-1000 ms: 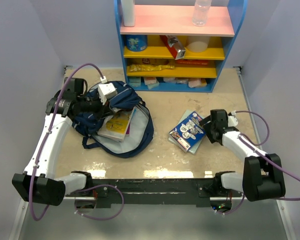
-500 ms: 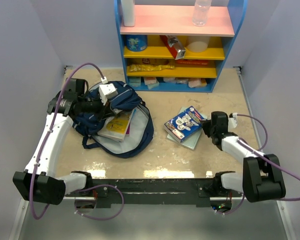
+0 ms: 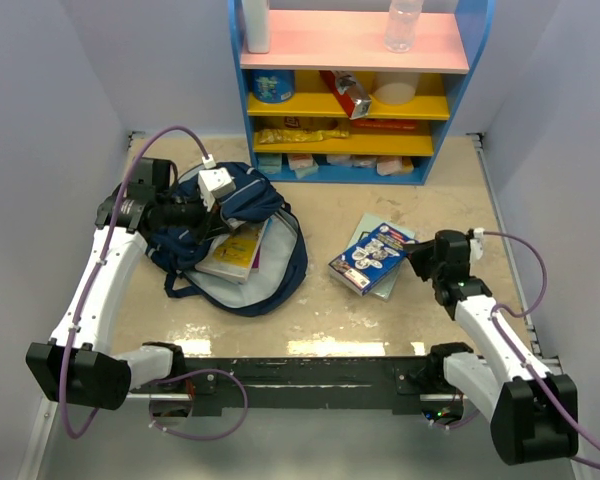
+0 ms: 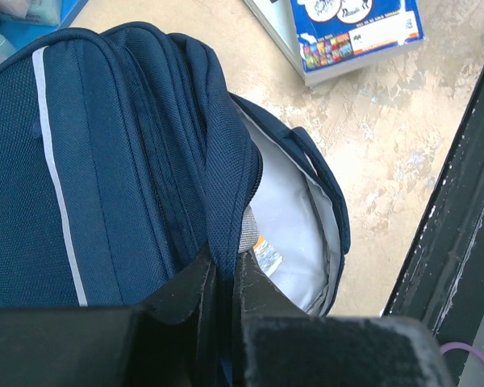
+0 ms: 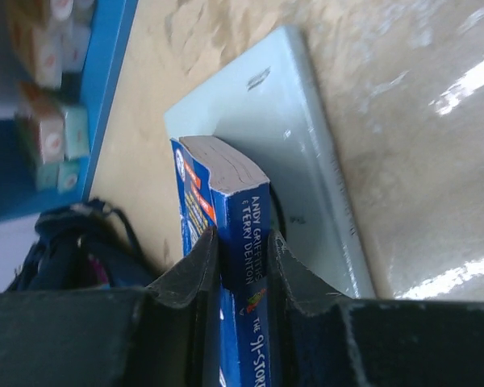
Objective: Pack the student bag
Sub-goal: Pick up the book from the center of the board, then place the book in the student bag.
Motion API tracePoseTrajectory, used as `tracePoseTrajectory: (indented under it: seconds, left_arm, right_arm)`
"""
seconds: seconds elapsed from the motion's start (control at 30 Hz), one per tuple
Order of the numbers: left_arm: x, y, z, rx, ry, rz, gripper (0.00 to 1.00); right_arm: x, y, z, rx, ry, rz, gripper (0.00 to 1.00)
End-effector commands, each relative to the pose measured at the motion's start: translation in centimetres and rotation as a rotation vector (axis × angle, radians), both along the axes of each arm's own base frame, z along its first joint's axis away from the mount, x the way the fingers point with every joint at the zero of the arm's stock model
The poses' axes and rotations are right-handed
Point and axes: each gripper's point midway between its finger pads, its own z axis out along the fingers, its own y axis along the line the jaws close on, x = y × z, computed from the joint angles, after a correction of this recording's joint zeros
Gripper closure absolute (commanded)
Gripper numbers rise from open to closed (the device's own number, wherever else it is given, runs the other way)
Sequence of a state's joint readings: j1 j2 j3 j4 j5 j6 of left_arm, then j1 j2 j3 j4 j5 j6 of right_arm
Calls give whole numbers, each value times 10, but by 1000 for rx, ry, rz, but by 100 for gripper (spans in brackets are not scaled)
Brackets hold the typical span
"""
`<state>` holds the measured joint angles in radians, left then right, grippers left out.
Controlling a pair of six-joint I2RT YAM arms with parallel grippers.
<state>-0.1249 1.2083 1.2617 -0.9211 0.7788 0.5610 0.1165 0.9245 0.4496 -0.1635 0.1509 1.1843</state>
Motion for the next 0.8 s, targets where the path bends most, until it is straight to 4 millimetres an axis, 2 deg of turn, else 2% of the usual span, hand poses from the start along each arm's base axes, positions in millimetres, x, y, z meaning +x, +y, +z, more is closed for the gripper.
tracePoseTrajectory:
  seconds: [0.0,0.2,0.27,0.37,0.5,0.53,0.57,0.63,0.67,0.77]
  left_arm:
    - [7,-13,35,-76,-141,-58,100]
    - [10,-12,40,-75,-151,-48,100]
    - [12,-12,40,-72,-157,-43,100]
    - [13,-12,41,-72,-156,-40,100]
    - [14,-12,45,-74,-167,-35,100]
    - [15,-12,47,-75,-169,-33,100]
    - [15,-11,49,-76,-171,-27,100]
    - [17,-12,54,-83,-182,-19,100]
    - [17,-12,59,-88,-190,-13,100]
    - [18,-12,70,-96,-211,-7,100]
  right_arm:
    - [11,43,55,98,-168,235,100]
    - [15,81,128,188,-379,432,100]
    - [13,96,144,205,-411,488,100]
    - [11,117,179,239,-492,556,100]
    - [7,146,212,307,-563,631,100]
    - [10,153,210,332,-551,638,100]
    - [5,165,220,356,-591,675,100]
    - [6,179,213,418,-585,689,100]
    - [1,189,227,455,-651,721,100]
    - [-2,213,222,532,-678,754,100]
